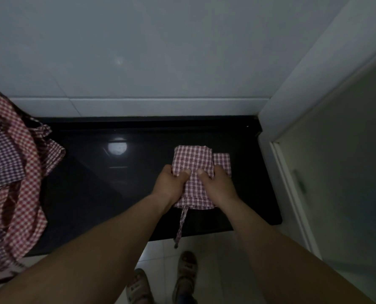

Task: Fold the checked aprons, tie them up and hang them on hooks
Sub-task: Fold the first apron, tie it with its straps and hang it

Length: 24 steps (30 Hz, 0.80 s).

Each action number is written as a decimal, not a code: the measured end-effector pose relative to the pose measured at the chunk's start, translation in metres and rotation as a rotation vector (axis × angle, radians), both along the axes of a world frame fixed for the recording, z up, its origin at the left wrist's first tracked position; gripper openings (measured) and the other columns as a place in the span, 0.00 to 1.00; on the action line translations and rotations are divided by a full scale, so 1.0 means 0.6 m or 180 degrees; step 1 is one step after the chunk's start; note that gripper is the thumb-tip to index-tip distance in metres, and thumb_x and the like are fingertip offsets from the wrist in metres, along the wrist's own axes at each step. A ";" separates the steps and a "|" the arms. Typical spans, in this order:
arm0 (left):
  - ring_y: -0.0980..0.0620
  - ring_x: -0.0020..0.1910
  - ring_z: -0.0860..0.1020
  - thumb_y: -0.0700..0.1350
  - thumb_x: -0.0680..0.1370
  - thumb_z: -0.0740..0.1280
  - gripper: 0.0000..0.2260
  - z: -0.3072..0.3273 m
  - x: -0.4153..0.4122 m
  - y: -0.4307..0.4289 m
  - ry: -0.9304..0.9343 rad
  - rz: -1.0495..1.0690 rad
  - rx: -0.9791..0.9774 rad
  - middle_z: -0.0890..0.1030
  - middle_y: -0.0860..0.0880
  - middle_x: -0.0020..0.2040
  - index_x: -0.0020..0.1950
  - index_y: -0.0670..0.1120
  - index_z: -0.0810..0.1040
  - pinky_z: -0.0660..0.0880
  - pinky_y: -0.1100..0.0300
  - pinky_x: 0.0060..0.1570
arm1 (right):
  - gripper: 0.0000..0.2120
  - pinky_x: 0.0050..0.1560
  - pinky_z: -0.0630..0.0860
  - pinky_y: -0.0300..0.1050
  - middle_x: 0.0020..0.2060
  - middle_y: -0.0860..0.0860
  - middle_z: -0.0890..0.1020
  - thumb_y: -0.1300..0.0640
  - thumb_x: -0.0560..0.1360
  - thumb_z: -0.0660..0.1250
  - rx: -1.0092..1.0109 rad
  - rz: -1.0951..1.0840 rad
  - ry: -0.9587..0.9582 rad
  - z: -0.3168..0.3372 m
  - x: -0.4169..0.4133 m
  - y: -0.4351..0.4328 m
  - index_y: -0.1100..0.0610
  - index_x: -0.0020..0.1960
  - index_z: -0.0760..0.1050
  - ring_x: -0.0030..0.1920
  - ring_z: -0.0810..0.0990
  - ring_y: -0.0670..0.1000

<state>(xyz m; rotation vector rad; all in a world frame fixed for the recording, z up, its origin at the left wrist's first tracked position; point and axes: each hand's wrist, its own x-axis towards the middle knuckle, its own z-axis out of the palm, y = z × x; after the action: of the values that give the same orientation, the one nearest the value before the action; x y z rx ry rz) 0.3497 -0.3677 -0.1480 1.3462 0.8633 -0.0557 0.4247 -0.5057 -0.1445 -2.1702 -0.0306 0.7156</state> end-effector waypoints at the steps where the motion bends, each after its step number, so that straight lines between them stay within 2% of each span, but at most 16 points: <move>1: 0.50 0.51 0.85 0.50 0.81 0.72 0.12 0.000 0.000 -0.001 -0.0051 -0.0006 0.0004 0.84 0.47 0.55 0.59 0.46 0.75 0.83 0.57 0.44 | 0.22 0.56 0.82 0.54 0.58 0.49 0.81 0.37 0.81 0.63 -0.0048 0.0031 -0.0025 -0.001 0.002 0.000 0.51 0.66 0.72 0.53 0.81 0.50; 4: 0.51 0.49 0.84 0.47 0.80 0.73 0.10 0.010 -0.006 0.003 -0.0164 -0.0007 0.0442 0.84 0.48 0.52 0.56 0.48 0.74 0.83 0.54 0.45 | 0.27 0.56 0.81 0.54 0.60 0.49 0.79 0.33 0.76 0.66 -0.0315 0.0058 -0.0274 -0.011 0.001 0.006 0.50 0.67 0.70 0.55 0.81 0.52; 6: 0.52 0.45 0.82 0.48 0.79 0.71 0.09 0.020 -0.008 0.011 -0.0122 -0.0166 0.1342 0.82 0.50 0.50 0.53 0.51 0.72 0.82 0.51 0.43 | 0.22 0.52 0.81 0.51 0.53 0.49 0.81 0.35 0.76 0.68 -0.0315 0.0031 -0.0161 -0.016 -0.003 0.019 0.49 0.60 0.71 0.50 0.83 0.52; 8: 0.54 0.41 0.78 0.49 0.78 0.69 0.10 0.036 -0.006 0.005 -0.0115 -0.0472 0.2290 0.77 0.52 0.48 0.51 0.53 0.68 0.77 0.53 0.37 | 0.14 0.46 0.78 0.46 0.45 0.50 0.82 0.40 0.79 0.67 -0.0284 0.0114 -0.0045 -0.017 -0.002 0.029 0.51 0.51 0.74 0.45 0.82 0.52; 10: 0.55 0.40 0.76 0.51 0.79 0.68 0.11 0.058 -0.001 -0.012 -0.0207 -0.0677 0.2606 0.73 0.52 0.49 0.51 0.53 0.65 0.72 0.55 0.33 | 0.10 0.46 0.79 0.48 0.42 0.52 0.83 0.48 0.81 0.65 -0.0125 0.0012 0.0073 -0.014 0.003 0.032 0.52 0.46 0.77 0.44 0.82 0.53; 13: 0.54 0.44 0.76 0.57 0.79 0.69 0.15 0.065 0.014 -0.029 -0.0283 -0.0892 0.2449 0.72 0.53 0.52 0.54 0.52 0.67 0.74 0.54 0.38 | 0.09 0.51 0.84 0.52 0.46 0.53 0.86 0.53 0.82 0.63 0.0183 -0.0359 0.0544 -0.010 0.014 0.013 0.51 0.50 0.82 0.46 0.85 0.53; 16: 0.52 0.47 0.78 0.55 0.79 0.70 0.13 0.048 0.020 0.002 -0.0028 -0.0586 0.1785 0.77 0.50 0.54 0.55 0.49 0.72 0.78 0.53 0.46 | 0.11 0.42 0.80 0.46 0.43 0.54 0.85 0.51 0.83 0.66 0.0475 -0.0353 0.0713 0.004 0.015 -0.010 0.57 0.51 0.82 0.41 0.82 0.51; 19: 0.49 0.49 0.81 0.53 0.81 0.68 0.12 0.020 0.004 0.048 0.0353 -0.0281 0.0908 0.82 0.46 0.56 0.60 0.47 0.75 0.81 0.50 0.55 | 0.08 0.47 0.82 0.47 0.46 0.51 0.83 0.49 0.81 0.67 0.0002 -0.0157 0.0174 -0.005 0.019 -0.028 0.52 0.50 0.79 0.44 0.82 0.50; 21: 0.49 0.53 0.82 0.56 0.83 0.65 0.16 0.011 -0.007 0.060 0.0362 -0.0321 0.0784 0.82 0.47 0.59 0.64 0.47 0.75 0.81 0.47 0.59 | 0.07 0.47 0.82 0.48 0.50 0.51 0.80 0.47 0.80 0.68 -0.0423 -0.0225 -0.0217 -0.013 0.021 -0.027 0.50 0.52 0.76 0.45 0.81 0.51; 23: 0.47 0.61 0.79 0.63 0.84 0.58 0.24 0.013 -0.010 0.056 0.0262 -0.0352 0.0694 0.79 0.47 0.66 0.72 0.48 0.72 0.77 0.47 0.65 | 0.09 0.45 0.79 0.46 0.53 0.50 0.76 0.44 0.80 0.67 -0.0563 -0.0335 -0.0355 -0.012 0.016 -0.019 0.48 0.55 0.74 0.47 0.80 0.50; 24: 0.46 0.68 0.76 0.65 0.83 0.55 0.29 0.015 -0.008 0.050 0.0221 -0.0332 0.0611 0.75 0.46 0.72 0.78 0.49 0.67 0.74 0.45 0.70 | 0.10 0.44 0.78 0.45 0.54 0.49 0.77 0.43 0.81 0.65 -0.0530 -0.0316 -0.0331 -0.007 0.014 -0.013 0.48 0.57 0.74 0.47 0.80 0.50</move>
<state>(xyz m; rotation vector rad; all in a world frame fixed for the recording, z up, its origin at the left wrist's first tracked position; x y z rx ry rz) 0.3450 -0.3375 -0.1388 1.5767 0.8730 -0.1034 0.4332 -0.5137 -0.1489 -2.3486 0.0849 0.5656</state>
